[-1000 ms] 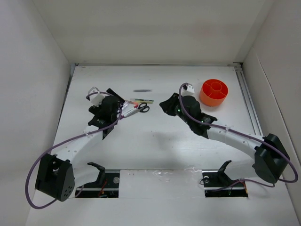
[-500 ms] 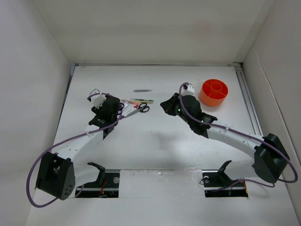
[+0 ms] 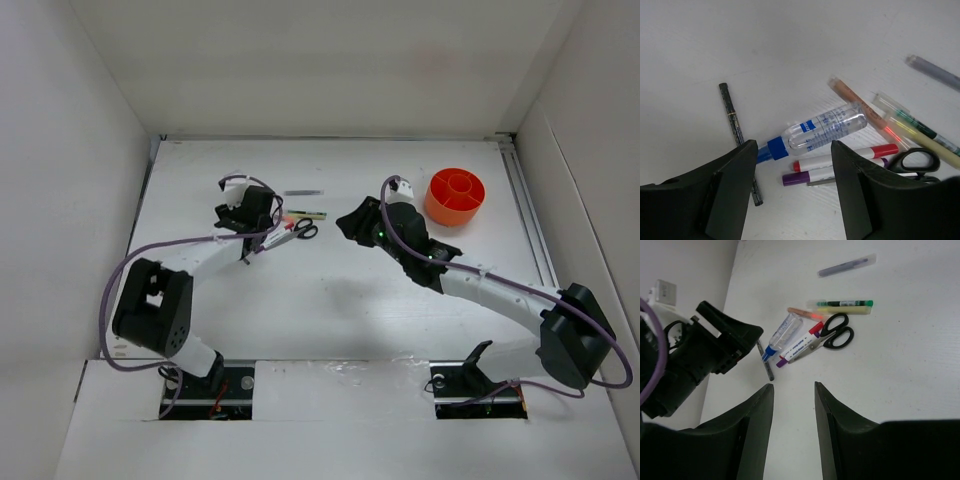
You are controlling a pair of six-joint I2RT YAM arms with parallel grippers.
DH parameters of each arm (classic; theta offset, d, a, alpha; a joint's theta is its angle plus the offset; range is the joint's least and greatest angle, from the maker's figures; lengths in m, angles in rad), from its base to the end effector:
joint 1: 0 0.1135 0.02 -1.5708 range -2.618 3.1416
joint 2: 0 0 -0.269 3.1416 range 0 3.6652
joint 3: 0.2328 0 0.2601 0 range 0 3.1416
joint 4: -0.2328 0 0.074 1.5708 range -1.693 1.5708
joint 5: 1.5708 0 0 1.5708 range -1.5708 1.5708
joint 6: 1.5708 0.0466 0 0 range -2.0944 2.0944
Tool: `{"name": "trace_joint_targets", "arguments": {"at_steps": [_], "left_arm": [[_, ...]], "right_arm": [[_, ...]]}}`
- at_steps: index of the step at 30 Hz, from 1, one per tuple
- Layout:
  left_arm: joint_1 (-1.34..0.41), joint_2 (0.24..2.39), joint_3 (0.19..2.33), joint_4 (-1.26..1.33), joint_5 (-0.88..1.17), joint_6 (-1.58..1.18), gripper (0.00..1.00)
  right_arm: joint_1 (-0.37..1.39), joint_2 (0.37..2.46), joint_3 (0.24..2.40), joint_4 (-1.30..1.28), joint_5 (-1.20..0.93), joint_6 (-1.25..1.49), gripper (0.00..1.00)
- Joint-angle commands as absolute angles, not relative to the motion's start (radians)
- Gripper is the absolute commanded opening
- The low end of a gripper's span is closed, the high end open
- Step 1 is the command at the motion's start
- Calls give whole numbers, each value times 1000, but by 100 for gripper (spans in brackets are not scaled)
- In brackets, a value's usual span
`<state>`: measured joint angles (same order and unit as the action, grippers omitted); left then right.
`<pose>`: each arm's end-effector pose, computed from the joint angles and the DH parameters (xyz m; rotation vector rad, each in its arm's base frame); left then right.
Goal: Sort the stationery into containers
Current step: Pick up the stationery from the center of the board.
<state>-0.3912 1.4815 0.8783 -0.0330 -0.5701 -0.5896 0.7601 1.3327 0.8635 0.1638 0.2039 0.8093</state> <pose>0.3142 -0.1024 0.2200 -0.5101 2.0318 0.0432 0.2410 0.2161 0.2780 0.1954 1.9580 0.8746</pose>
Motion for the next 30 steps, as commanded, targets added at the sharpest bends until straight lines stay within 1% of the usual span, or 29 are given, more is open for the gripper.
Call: {"name": "trace_joint_targets", "arguments": {"at_steps": [1,9,13,14,19,30], "left_arm": [[-394,1557,954,-74,-606,-517,58],[-394,1690,1045,-86,-549,-448,59],[-385,1701,1045,-77,-528,-423,59],[-385,1710,1036,-77,-528,-414,62],[-385,1730,1035,-77,-514,-394,63],[-394,1795,1100,-133,-514,-403,63]], "right_arm": [[756,1316,910,181,201,813,44],[747,1316,910,181,189,813,46],[747,1316,910,181,198,813,46],[747,1316,910,181,187,813,46],[747,1327,910,181,187,813,46],[747,1327,919,172,196,813,47]]}}
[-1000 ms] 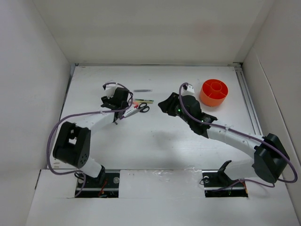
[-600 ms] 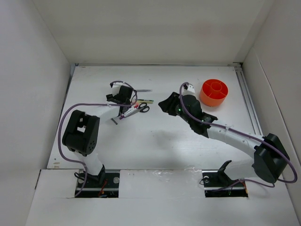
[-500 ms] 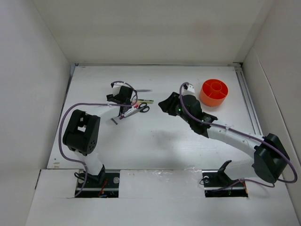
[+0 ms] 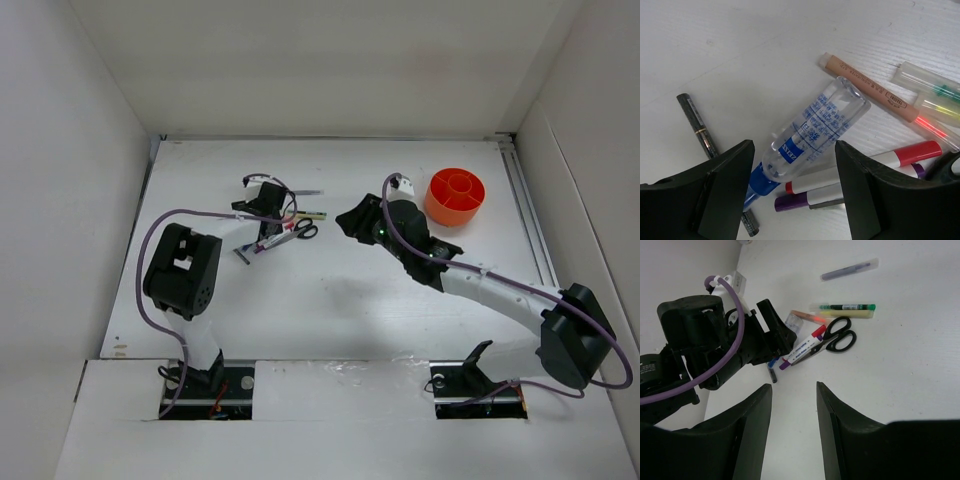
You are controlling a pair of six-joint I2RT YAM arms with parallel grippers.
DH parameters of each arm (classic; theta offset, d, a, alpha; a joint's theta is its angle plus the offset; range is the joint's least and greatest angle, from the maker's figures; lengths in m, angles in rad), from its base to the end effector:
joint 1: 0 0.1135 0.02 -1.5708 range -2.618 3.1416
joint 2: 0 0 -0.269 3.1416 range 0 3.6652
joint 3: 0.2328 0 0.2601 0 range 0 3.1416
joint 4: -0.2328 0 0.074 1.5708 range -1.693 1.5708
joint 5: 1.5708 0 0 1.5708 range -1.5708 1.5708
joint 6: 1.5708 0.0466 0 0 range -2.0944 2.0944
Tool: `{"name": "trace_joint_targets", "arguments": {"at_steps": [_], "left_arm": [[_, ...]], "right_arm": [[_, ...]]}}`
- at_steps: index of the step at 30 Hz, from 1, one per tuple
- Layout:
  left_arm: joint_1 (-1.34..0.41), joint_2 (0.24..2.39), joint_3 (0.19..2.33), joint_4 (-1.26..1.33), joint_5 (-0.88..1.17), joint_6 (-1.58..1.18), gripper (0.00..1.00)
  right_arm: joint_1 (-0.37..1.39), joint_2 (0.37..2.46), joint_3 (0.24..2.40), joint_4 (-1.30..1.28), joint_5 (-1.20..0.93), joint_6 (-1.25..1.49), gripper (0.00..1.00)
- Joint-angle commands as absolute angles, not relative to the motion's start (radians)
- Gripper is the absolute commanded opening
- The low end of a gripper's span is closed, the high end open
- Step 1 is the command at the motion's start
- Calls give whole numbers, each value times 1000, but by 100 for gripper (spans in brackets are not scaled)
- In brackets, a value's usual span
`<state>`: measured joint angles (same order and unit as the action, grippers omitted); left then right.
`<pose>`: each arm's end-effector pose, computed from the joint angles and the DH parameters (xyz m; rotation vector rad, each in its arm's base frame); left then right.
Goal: Sort the stationery into containers
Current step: Pick up the stationery from the center of the board.
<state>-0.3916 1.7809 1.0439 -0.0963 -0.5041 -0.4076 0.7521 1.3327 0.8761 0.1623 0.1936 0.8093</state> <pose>0.3608 -0.1246 0.1660 -0.2443 2.2705 0.1975 0.2433 0.2153 0.2825 0.1966 1.9490 0.8852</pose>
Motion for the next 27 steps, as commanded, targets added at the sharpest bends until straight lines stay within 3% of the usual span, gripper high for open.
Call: {"name": "trace_joint_targets", "arguments": {"at_steps": [1,7,12,20,27], "left_arm": [[-394,1808,1109,-149,-514,-403,63],[-405,1809,1108,-160,-503,-403,58],[-416,1799,1098,-160,-514,-413,45],[-416,1746,1080,-160,-492,-431,1],[-416,1634,1069,-149,-417,-459,0]], "right_arm": [[747,1327,919,172,196,813,47],[747,1336,919,172,209,813,47],[747,1354,919,172,209,813,47],[747,1355,919,172,199,813,47],[747,1364,919,172,199,813,47]]}}
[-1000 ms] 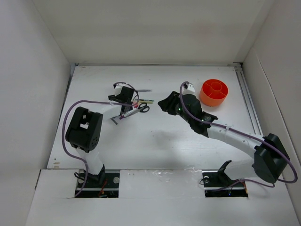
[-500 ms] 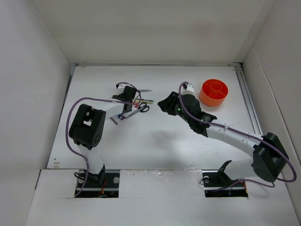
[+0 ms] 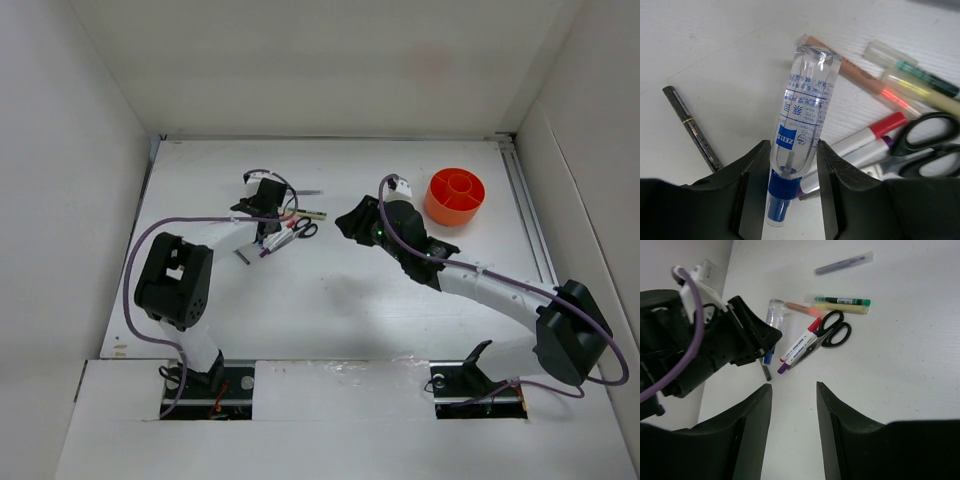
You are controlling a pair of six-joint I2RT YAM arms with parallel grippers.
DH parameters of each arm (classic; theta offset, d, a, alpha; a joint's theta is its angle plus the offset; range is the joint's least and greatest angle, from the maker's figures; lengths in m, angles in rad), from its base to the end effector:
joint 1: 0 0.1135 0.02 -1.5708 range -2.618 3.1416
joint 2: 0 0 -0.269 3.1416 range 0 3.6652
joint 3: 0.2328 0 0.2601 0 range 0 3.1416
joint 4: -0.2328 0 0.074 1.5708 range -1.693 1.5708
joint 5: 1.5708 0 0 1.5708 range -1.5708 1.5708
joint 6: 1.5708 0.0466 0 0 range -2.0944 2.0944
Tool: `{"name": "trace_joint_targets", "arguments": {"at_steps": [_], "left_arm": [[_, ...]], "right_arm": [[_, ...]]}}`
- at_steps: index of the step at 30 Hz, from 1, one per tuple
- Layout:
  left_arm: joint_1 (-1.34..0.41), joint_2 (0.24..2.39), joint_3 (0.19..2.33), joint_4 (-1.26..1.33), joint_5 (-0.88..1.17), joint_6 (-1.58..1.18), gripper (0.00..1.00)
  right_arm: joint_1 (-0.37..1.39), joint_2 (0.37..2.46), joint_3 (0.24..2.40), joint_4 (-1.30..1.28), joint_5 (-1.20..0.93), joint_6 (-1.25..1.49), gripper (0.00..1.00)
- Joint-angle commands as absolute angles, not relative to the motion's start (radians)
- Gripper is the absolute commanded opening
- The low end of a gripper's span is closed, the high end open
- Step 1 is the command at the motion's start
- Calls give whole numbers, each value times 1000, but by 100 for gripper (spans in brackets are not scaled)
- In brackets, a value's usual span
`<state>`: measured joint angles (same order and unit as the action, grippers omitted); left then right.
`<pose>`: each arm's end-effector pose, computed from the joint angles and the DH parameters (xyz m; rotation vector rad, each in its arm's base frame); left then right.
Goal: Sort the stationery into containers
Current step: Pick up the stationery from the center of the board, then place the stationery in the drawer.
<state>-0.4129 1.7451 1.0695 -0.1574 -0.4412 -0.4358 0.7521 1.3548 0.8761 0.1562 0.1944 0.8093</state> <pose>0.3559 -0.1342 0.1810 -0.2254 2.2950 0.1038 0.2458 0.2176 0.2750 0.1957 1.9755 0.8666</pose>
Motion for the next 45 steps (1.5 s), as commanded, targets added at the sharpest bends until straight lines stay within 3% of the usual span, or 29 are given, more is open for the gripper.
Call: {"name": "trace_joint_targets", "arguments": {"at_steps": [1,10,22,30,35,37,39,45], "left_arm": [[-416,1619,1060,-149,-408,-481,0],[-405,1454,997,-71,-131,-537,0],[-417,1301,842,26,276,-520,0],[-417,1279,790,204,449,-615,0],[-417,1218,690,362,488,-624,0],[-417,1209,678,388,523,-624,0],[-417,1209,669,423,569,-624,0],[-417,1218,634,538,652,-634,0]], "right_arm": [[747,1364,919,172,199,813,47],[747,1332,919,172,146,792,48],[747,1316,919,219,-63,747,66],[747,1273,919,219,-103,756,64],[715,1302,910,219,-49,756,75],[681,1339,937,219,-133,767,80],[670,1390,960,219,-179,779,91],[638,1460,992,219,-204,804,90]]}}
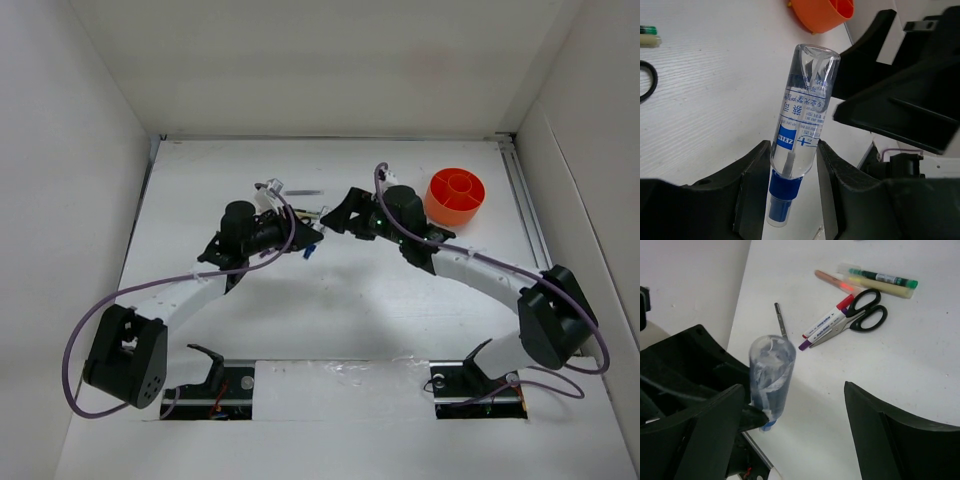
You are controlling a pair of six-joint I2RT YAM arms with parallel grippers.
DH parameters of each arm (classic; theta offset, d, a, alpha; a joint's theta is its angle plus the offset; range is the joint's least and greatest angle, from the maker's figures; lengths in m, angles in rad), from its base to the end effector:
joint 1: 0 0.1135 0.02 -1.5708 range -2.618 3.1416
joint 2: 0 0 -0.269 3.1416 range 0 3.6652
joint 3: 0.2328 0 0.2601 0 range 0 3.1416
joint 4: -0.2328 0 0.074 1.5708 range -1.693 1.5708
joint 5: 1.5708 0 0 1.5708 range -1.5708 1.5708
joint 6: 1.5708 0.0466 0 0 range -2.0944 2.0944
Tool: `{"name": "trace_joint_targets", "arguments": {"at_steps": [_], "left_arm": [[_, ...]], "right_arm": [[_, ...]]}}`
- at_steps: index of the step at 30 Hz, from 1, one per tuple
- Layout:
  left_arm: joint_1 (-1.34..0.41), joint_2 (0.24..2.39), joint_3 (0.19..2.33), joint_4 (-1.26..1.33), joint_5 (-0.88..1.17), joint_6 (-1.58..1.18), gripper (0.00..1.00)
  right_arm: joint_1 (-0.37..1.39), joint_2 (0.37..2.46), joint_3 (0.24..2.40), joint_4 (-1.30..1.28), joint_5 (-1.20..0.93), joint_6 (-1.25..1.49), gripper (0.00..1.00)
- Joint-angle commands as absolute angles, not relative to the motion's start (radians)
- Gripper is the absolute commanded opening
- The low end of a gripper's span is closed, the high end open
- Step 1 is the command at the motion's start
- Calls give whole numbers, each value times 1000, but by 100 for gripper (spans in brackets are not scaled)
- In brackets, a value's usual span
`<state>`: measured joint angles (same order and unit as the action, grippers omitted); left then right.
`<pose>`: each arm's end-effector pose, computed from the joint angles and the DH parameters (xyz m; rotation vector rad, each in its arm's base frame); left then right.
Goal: Sort the stationery into containers
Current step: Place the stationery in the drawer.
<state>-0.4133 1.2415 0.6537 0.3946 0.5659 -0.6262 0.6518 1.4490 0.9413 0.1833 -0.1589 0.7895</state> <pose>0.2538 -0.1386 0.2559 0.2446 1.8925 -1.2272 0.2749 0.2190 0.2717 0.0240 2.0561 1.0964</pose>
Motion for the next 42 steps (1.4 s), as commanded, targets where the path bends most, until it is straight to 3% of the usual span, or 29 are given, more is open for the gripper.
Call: {"name": "trace_joint_targets", "arguments": {"at_steps": [1,7,13,15,16,19,23,25,34,42], "left_arm": [[-417,1229,634,549,673,-634,0],[-417,1261,623,604,704,-634,0],[-417,1279,603,643,724,-634,0],[-417,1279,603,643,724,-634,0],[-417,1279,603,643,724,-634,1],[-417,1270,594,643,689,-624,18],[-417,1230,581,658,640,-624,44],[-417,1201,572,667,609,-614,51],[-417,1080,540,609,417,-548,56],[-417,1006,485,585,376,-474,56]], "right_arm": [[626,1460,1003,219,-213,816,85],[617,1514,1022,261,-288,834,60],[617,1563,1043,275,-318,854,53],[617,1588,1043,287,-327,873,37],[617,1588,1052,297,-327,873,33],[626,1588,1052,298,-312,882,22],[612,1556,1052,298,-238,882,20],[588,1536,1063,270,-206,882,20],[326,1442,1112,187,-62,882,20],[106,1506,1290,54,352,847,20]]}}
